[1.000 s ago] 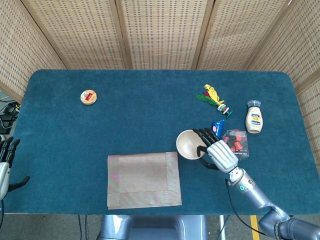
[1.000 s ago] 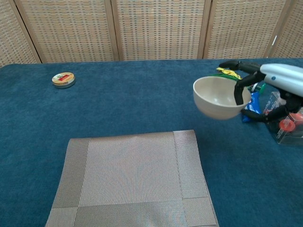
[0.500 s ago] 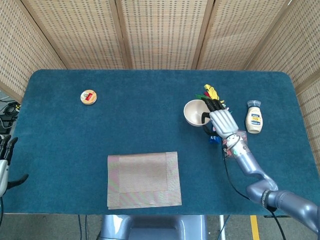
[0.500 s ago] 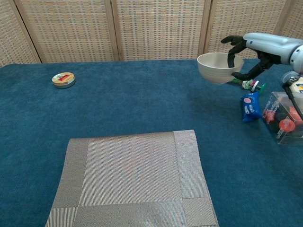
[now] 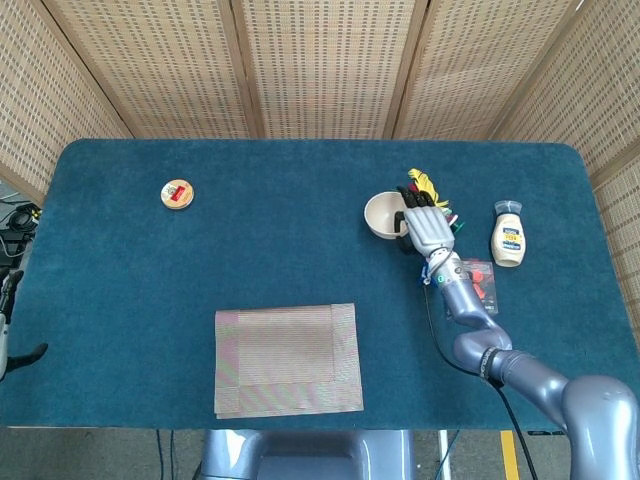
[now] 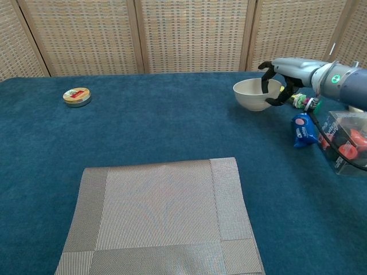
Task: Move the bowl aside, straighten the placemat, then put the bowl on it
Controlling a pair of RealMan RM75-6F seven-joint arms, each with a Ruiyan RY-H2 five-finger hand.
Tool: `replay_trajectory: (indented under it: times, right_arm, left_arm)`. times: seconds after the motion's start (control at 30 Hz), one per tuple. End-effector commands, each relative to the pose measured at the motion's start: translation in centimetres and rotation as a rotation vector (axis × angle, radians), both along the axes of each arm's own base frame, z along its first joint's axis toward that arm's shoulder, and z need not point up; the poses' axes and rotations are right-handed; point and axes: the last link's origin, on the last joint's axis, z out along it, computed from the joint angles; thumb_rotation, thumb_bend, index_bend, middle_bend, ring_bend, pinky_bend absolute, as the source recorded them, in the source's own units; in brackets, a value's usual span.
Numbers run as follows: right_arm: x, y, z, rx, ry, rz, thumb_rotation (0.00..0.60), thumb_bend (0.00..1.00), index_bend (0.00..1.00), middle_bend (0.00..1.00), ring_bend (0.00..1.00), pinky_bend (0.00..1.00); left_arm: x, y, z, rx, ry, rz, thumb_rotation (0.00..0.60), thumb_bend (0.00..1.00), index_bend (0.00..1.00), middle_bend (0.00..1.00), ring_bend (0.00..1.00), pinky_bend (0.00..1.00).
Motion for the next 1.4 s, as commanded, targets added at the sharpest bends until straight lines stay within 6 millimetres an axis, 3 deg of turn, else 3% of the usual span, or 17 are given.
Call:
replay_trajectory:
  times: [0.03,0.07,0.13,0.23,0.47,0.63,0.83,0.93,1.13,1.27,1.4]
  right_arm:
    - [0.0,0.1,-0.7,0.020,0.008,0.001,0.600,0.14,0.20,0.00,0.00,0.00]
    - [0.0,0.2,-0.7,0.025,0.011,0.003,0.600,0.03,0.06,0.00,0.00,0.00]
    - [0.2,0.3,-0.5,0.030,-0.003,0.009,0.600,0.00,0.00,0.00,0.00,0.00]
    - [0.6,0.8,0.6,0.008,-0.032,0.043,0.600,0.00,0.00,0.00,0.00,0.00]
    - [0.3,4.5,6.5,-0.063,-0.056,0.165,0.600,0.00,0.00,0.00,0.00,0.00]
    - [-1.7,9.0,11.2,-0.116,-0.037,0.232,0.600,0.00,0.00,0.00,0.00,0.00]
    - [-5.6,14.0,14.2,-0.197,-0.002,0.256,0.600,0.00,0.00,0.00,0.00,0.00]
    - [-7.1,16.2,15.1,-0.232,-0.007,0.238,0.600,0.00,0.00,0.00,0.00,0.00]
    - [-9.4,20.5,16.0,-0.262,-0.051,0.159,0.600,0.00,0.00,0.00,0.00,0.00]
    - [-10.0,23.2,15.9,-0.289,-0.079,0.101,0.600,0.00,0.00,0.00,0.00,0.00]
    - [-10.0,24.1,15.8,-0.304,-0.083,0.080,0.600,0.00,0.00,0.00,0.00,0.00]
  left_arm:
    - [0.0,0.1,-0.1,-0.004,0.000,0.001,0.600,0.00,0.00,0.00,0.00,0.00]
    - [0.0,0.1,-0.1,-0.005,0.000,0.001,0.600,0.00,0.00,0.00,0.00,0.00]
    - [0.0,0.1,-0.1,-0.006,0.000,0.000,0.600,0.00,0.00,0.00,0.00,0.00]
    - [0.1,0.1,-0.1,-0.008,-0.007,-0.002,0.600,0.00,0.00,0.00,0.00,0.00]
    - [0.4,0.0,-0.4,-0.039,-0.022,-0.037,0.600,0.00,0.00,0.00,0.00,0.00]
    - [1.2,0.2,-1.5,-0.096,-0.061,-0.135,0.600,0.00,0.00,0.00,0.00,0.00]
    - [2.4,0.0,-3.7,-0.199,-0.113,-0.291,0.600,0.00,0.00,0.00,0.00,0.00]
    - [3.0,-0.2,-5.3,-0.282,-0.123,-0.362,0.600,0.00,0.04,0.00,0.00,0.00]
    - [4.0,-0.7,-8.7,-0.460,-0.115,-0.529,0.600,0.00,0.22,0.00,0.00,0.00]
    - [5.3,-0.9,-11.3,-0.592,-0.119,-0.632,0.600,0.01,0.29,0.00,0.00,0.00]
    - [6.2,-0.7,-13.2,-0.679,-0.118,-0.702,0.600,0.06,0.38,0.00,0.00,0.00]
